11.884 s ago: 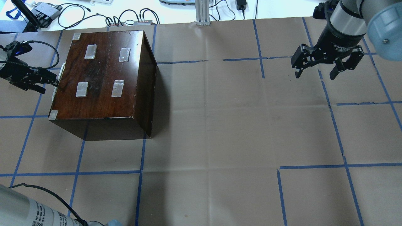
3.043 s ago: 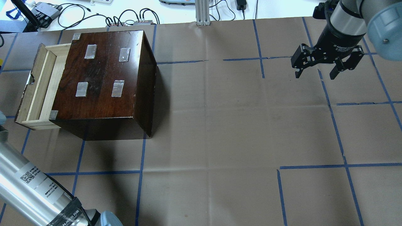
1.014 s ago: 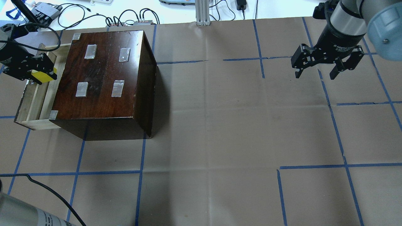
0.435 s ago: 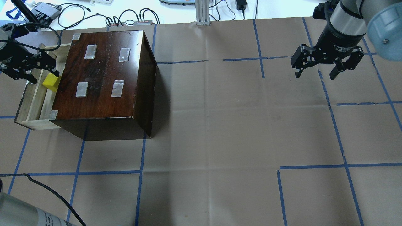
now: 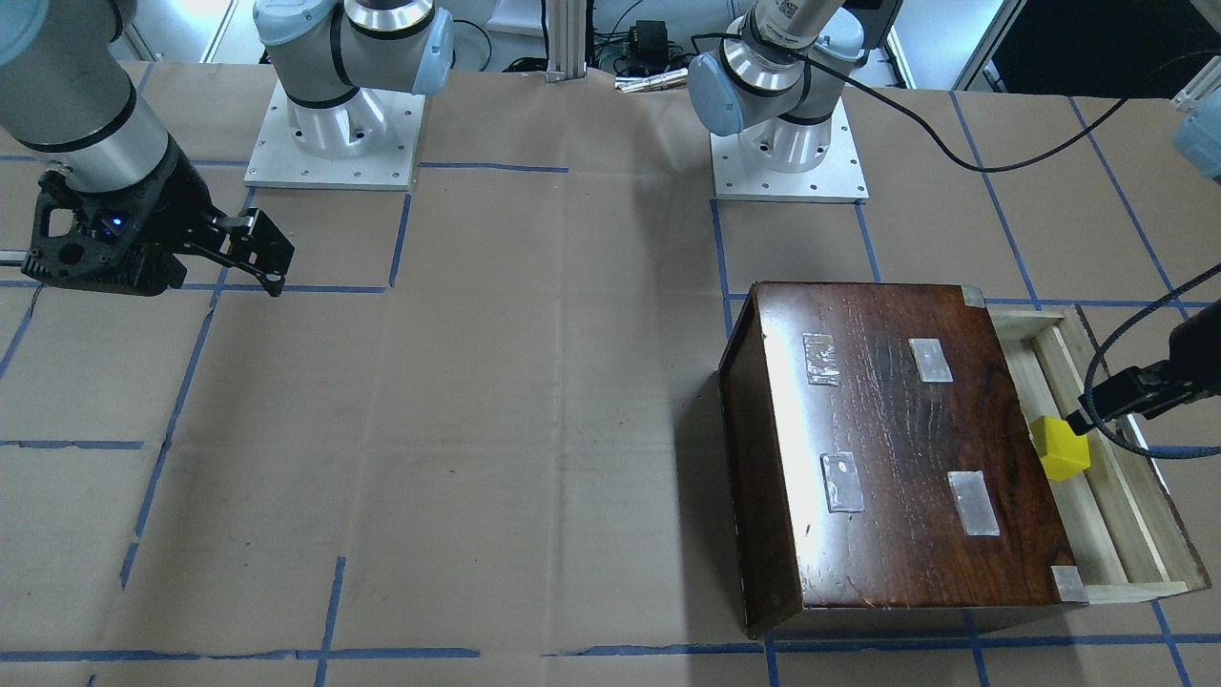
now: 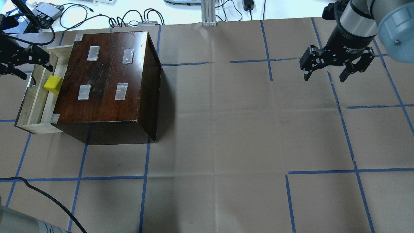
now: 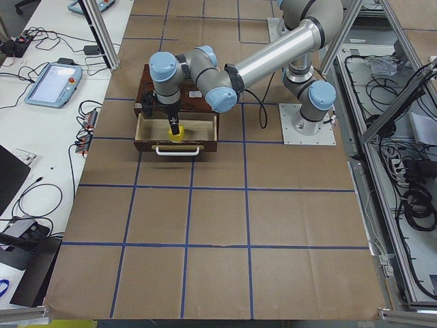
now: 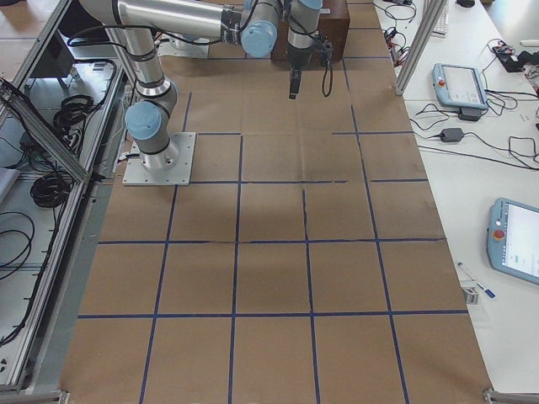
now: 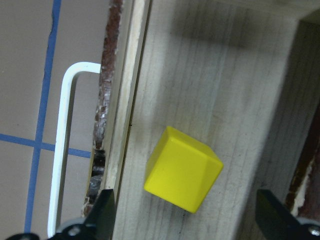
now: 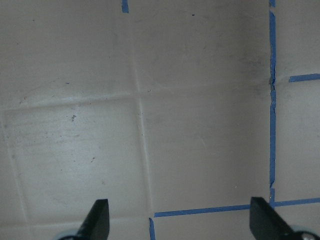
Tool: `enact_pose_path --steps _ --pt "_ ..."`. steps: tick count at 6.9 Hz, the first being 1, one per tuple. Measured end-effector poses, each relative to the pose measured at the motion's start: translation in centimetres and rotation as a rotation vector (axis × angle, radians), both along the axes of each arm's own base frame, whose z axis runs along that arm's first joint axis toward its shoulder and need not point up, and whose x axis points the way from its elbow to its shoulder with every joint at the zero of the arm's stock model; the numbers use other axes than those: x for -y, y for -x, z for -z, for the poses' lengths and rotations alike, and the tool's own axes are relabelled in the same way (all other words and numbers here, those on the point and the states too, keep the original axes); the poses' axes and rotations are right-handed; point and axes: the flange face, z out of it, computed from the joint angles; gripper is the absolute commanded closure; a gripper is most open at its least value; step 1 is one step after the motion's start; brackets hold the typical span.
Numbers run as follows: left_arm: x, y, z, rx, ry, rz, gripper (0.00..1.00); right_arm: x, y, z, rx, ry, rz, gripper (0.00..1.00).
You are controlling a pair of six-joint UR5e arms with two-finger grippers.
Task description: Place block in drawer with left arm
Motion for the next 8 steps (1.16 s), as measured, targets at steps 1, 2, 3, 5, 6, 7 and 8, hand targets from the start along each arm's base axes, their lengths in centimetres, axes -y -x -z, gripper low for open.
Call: enact_pose_path --steps 1,2,3,5,6,7,8 --pt "-0.8 0.5 -1.5 0.029 0.006 -0.014 0.01 0.0 0.0 0.0 0.0 0.0 0.0 0.0" --pt "-1.6 1.7 -3.3 0.048 0.02 -0.041 0.01 0.0 0.0 0.0 0.0 0.0 0.0 0.0" --pt "-2.0 4.3 -5.0 0.062 0.037 -0.06 0.01 0.0 0.0 0.0 0.0 0.001 0.0 0.0" --pt "-2.0 12.2 -6.9 0.083 0.047 -0.076 0.01 0.0 0.0 0.0 0.0 0.001 0.0 0.0" --pt "-2.3 16.3 -7.3 0.08 0.043 -0.063 0.01 0.0 0.0 0.0 0.0 0.0 0.0 0.0" --pt "-3.0 20.7 -7.5 0.072 0.03 -0.032 0.01 0.0 0.0 0.0 0.0 0.0 0.0 0.0" --pt "-4.3 24.6 -7.4 0.062 0.014 0.011 0.01 0.0 0.0 0.0 0.0 0.0 0.0 0.0"
